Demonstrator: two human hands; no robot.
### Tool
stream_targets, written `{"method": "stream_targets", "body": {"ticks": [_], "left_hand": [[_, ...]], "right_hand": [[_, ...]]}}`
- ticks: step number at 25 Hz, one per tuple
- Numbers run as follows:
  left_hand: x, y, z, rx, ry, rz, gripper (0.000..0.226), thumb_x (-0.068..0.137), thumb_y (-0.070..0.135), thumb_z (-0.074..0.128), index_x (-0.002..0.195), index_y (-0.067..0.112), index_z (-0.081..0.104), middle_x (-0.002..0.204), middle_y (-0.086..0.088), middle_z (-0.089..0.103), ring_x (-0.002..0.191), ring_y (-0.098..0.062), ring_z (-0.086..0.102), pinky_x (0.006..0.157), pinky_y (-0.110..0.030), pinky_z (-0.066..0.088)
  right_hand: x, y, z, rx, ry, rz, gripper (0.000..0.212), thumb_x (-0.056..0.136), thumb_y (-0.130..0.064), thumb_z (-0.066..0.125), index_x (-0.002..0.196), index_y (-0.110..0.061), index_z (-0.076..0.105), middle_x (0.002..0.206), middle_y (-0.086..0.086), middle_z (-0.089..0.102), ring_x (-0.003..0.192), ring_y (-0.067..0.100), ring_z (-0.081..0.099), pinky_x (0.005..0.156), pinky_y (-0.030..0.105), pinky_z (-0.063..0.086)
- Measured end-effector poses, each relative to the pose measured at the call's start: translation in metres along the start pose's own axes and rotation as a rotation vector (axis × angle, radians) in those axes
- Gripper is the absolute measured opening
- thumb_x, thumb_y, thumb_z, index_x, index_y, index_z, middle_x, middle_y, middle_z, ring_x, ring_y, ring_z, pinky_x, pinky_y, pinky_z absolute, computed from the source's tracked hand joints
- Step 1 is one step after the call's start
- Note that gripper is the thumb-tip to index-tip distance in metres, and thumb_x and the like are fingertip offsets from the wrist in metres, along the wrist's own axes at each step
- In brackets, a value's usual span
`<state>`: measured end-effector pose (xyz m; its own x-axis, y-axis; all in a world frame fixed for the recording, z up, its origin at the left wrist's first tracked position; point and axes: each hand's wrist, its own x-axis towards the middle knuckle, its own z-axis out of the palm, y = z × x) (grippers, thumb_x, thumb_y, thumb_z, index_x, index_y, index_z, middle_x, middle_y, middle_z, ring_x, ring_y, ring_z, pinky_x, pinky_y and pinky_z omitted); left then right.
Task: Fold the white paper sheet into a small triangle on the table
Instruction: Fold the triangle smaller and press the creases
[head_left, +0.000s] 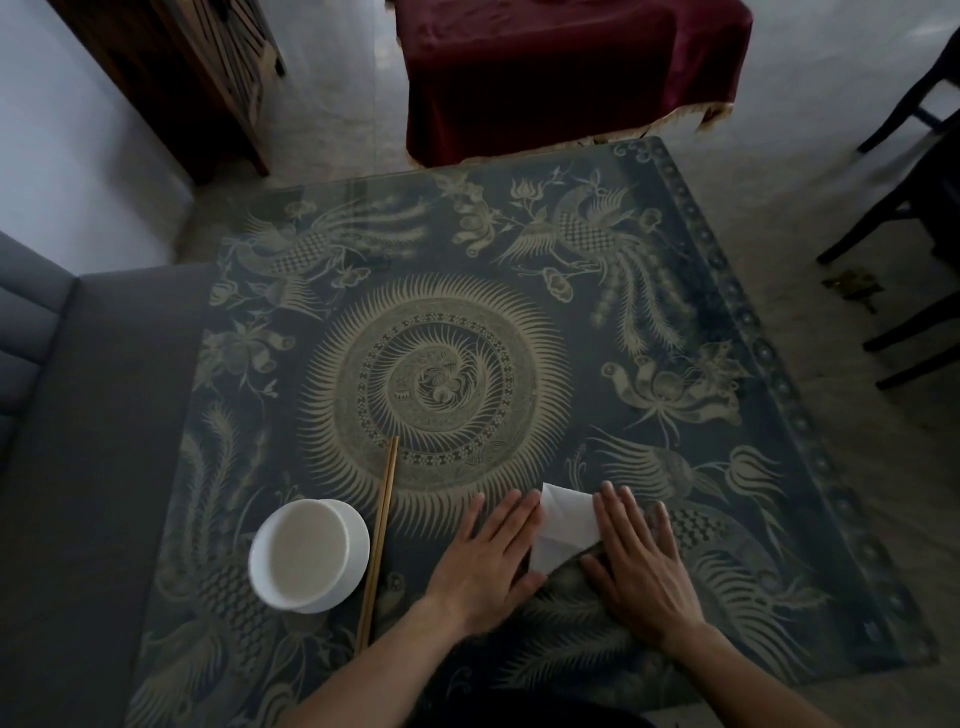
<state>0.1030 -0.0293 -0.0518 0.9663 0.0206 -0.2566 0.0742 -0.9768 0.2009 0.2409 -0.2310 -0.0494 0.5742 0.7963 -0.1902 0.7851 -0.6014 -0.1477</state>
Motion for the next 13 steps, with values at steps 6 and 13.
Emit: {"method": "stream_targets", "body": {"ticks": [6,13], "left_hand": [[0.022,0.016,-0.003,0.04,-0.083,0.015,0.07,0.101,0.056,0.009,0.153,0.014,-0.015,0.16,-0.001,-0.023,0.144,-0.014,-0.026,0.118,-0.047,-0.015],[-0.027,0.001,0.014,0.068,-0.053,0.145,0.068,0.1,0.055,0.031,0.156,0.021,0.013,0.163,-0.003,0.011,0.149,-0.023,0.004,0.113,-0.052,0.004]], "right_hand": [[0.003,-0.019,0.008,0.019,-0.069,-0.06,0.072,0.098,-0.052,0.026,0.153,-0.007,0.014,0.161,0.01,0.008,0.148,0.019,-0.002,0.116,0.045,0.005],[0.003,-0.014,0.009,-0.008,-0.101,-0.061,0.075,0.097,-0.06,0.023,0.154,-0.012,0.014,0.162,0.006,0.005,0.148,0.027,0.0,0.114,0.053,0.006]]}}
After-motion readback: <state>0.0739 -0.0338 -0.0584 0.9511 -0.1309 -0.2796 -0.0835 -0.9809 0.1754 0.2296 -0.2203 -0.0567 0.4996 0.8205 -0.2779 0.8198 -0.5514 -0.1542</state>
